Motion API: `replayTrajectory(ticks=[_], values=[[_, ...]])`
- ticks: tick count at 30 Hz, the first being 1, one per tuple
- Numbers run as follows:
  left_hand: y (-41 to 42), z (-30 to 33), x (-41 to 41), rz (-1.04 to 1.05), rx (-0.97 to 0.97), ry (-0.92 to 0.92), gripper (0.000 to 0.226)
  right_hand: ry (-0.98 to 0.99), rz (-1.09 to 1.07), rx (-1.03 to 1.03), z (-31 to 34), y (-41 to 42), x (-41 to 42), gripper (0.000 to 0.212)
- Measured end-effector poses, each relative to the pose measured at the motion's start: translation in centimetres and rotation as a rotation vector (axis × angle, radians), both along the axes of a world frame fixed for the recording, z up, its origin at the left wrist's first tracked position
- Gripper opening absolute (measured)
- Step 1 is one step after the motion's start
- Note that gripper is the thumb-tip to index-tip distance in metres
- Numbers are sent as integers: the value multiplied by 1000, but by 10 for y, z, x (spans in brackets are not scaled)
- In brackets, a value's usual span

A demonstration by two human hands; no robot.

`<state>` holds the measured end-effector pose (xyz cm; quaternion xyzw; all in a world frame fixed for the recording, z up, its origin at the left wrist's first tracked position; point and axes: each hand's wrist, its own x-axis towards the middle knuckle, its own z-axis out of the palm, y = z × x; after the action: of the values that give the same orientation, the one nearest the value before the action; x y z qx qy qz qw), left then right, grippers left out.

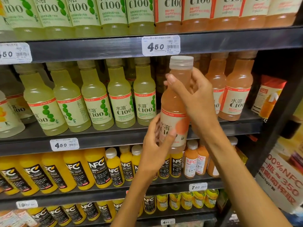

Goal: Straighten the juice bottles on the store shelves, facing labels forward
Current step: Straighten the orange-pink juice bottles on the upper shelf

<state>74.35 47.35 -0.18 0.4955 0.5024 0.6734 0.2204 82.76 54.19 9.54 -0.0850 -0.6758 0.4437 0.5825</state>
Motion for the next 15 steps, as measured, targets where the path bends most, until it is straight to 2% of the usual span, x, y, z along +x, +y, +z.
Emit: replayTrajectory(ticks=[2,5,8,10,12,15], values=[[-7,0,5,-82,17,-91,68,21,163,-166,-1,1,5,23],[-21,-3,10,-146,-11,-169,65,-27,298,-324,-7,10,10,25],[-34,-8,11,-314,-125,-349,73,-120,504,-482,-10,19,12,39],[-39,-8,12,-461,-157,-452,69,-99,683,-592,-13,16,7,47],[-42,-8,13,-508,-172,-455,68,-48,767,-627,-14,10,5,44],[-47,-9,12,-315,-238,-303,66,-69,629,-562,-13,4,7,35]])
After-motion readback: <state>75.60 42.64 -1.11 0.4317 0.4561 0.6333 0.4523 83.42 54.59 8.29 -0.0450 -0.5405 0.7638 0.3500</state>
